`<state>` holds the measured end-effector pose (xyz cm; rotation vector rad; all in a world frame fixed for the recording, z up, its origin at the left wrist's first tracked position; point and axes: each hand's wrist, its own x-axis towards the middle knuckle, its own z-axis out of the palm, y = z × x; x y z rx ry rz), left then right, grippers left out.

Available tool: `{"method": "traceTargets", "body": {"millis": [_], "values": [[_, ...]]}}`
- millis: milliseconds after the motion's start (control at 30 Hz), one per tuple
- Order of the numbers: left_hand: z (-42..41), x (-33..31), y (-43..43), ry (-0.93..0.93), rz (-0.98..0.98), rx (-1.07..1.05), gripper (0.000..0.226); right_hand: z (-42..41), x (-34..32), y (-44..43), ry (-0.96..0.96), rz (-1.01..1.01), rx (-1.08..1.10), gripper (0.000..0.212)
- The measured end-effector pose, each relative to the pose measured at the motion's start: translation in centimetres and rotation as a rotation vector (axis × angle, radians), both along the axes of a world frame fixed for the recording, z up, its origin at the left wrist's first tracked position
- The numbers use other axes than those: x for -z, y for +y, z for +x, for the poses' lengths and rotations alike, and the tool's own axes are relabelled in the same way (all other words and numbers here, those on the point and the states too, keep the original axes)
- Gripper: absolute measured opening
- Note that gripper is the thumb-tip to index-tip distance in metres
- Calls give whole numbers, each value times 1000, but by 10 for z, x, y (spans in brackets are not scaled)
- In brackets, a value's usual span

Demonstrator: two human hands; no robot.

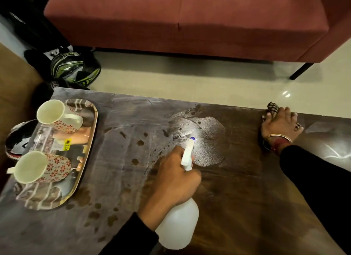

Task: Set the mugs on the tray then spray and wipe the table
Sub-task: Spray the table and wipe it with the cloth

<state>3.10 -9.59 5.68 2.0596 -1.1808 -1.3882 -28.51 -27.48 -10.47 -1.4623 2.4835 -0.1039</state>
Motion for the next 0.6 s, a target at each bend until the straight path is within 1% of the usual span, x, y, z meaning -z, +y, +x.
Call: {"method": "traceTargets", "body": {"millis": [100, 233, 333, 400, 467, 600], "values": [[11, 7, 5, -12, -11, -71, 18, 66, -1, -4, 8, -10, -170, 64], [35, 13, 5, 12, -16, -116, 23, 204, -3, -2, 14, 57, -437, 66], [54, 11, 5, -80, -60, -185, 20, 287, -4, 10, -20, 72, -642, 64], [71, 7, 3, -159, -62, -252, 21, 313, -2, 28, -49, 72, -725, 64], [92, 3, 7, -197, -20, -305, 24, 321, -1, 49, -78, 62, -779, 64], [120, -4, 32, -149, 31, -282, 19, 314, -2, 62, -104, 71, -837, 64]]}}
